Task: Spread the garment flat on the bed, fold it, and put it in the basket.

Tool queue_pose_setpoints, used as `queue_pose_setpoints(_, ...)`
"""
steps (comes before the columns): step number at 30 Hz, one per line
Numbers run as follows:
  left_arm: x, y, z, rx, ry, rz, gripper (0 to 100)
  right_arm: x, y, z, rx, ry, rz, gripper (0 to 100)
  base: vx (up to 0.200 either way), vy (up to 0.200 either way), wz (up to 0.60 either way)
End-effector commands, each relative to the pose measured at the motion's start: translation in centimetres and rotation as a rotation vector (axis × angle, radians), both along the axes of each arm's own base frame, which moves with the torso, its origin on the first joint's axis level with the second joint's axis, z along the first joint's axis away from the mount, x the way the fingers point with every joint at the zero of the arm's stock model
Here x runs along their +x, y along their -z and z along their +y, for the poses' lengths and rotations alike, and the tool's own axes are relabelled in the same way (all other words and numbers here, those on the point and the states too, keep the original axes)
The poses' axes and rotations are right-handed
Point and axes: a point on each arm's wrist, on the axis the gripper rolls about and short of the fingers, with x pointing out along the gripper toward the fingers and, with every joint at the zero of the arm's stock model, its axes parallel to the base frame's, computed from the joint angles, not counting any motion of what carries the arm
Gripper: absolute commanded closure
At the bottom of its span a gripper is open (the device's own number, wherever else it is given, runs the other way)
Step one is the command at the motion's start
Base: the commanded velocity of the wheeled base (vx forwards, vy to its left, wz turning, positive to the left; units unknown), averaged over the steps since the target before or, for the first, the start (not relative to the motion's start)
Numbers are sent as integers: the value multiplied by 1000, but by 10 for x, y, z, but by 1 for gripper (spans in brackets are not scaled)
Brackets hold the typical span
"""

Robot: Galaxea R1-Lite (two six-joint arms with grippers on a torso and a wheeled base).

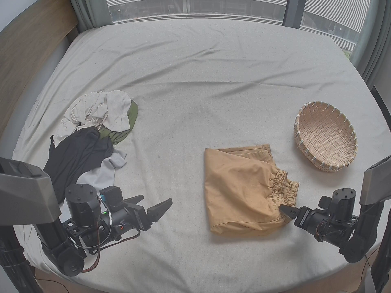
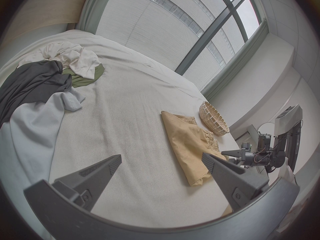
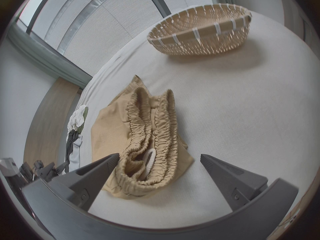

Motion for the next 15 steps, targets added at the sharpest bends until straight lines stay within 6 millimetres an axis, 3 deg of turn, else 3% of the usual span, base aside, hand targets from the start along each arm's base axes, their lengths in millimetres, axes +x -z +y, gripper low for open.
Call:
queue_pose_setpoints(1, -5, -4, 3, -2, -1, -3, 0, 10, 20, 7, -1, -9, 50, 0, 0, 0, 0)
queue_pose_setpoints(8, -10, -1, 4, 9, 2, 17, 0, 23, 20, 34, 41, -75, -2, 0, 0, 0, 0)
queue_pose_setpoints(15, -11, -1, 5, 8, -1, 16, 0, 42, 11, 45, 71, -75, -91, 0, 0, 0, 0)
